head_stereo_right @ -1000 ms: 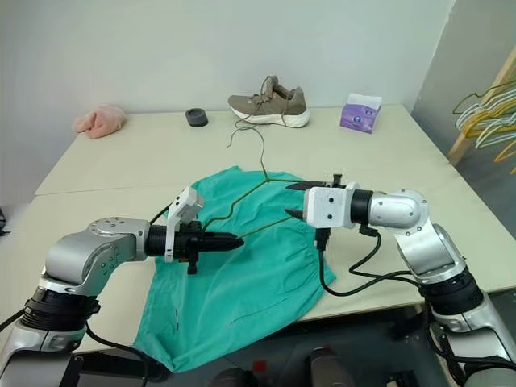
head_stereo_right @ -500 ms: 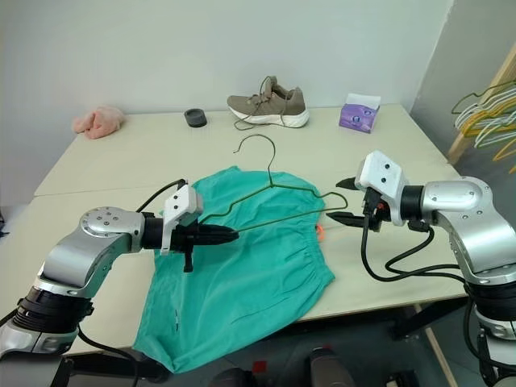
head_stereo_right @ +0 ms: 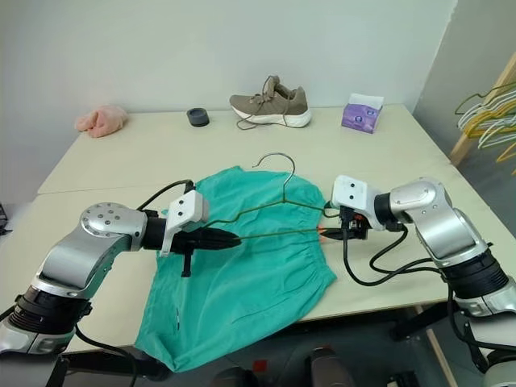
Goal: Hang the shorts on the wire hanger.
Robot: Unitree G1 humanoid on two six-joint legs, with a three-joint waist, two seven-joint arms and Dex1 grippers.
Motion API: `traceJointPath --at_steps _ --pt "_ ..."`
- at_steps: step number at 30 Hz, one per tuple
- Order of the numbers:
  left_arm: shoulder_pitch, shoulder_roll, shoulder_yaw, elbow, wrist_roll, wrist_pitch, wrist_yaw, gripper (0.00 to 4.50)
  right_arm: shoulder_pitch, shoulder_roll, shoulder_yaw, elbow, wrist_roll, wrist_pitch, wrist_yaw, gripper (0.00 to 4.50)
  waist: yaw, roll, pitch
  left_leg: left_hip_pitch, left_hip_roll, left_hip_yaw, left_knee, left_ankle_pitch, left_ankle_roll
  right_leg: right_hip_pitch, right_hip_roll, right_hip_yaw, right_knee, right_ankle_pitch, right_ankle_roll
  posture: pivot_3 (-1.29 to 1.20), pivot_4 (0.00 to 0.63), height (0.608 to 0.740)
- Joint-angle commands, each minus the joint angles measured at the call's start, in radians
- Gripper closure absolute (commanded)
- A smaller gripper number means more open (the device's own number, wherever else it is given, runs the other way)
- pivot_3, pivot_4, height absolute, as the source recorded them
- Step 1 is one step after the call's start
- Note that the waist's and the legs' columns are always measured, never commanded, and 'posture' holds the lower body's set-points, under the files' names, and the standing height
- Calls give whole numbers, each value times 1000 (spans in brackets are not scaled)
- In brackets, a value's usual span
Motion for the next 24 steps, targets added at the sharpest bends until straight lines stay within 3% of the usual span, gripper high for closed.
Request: traceJointPath --at_steps 1,6,9,17,24 --pt "-6 2 14 -31 -9 -9 -1 4500 -11 -24 -29 -31 17 25 35 1155 0 0 0 0 0 0 0 0 0 0 0 0 0 0 0 -151 82 740" --pt "-12 -2 7 -35 -14 -3 -8 4500 -6 3 2 -20 -9 29 28 1155 -3 0 0 0 0 0 0 0 0 0 0 0 0 0 0 -155 87 740" --pt "-12 -1 3 -35 -14 -5 -15 4500 -9 14 26 6 -34 15 31 1713 -4 0 0 1 0 0 0 0 0 0 0 0 1 0 0 -154 87 740" --pt "0 2 2 -48 -11 -5 -29 4500 -14 23 66 31 -65 -8 58 4453 -2 0 0 0 0 0 0 0 0 0 0 0 0 0 0 -143 84 740" --pt "7 -46 16 -22 -19 -17 11 4500 -1 30 59 22 -73 -9 58 4486 -1 0 0 0 0 0 0 0 0 0 0 0 1 0 0 -147 82 740"
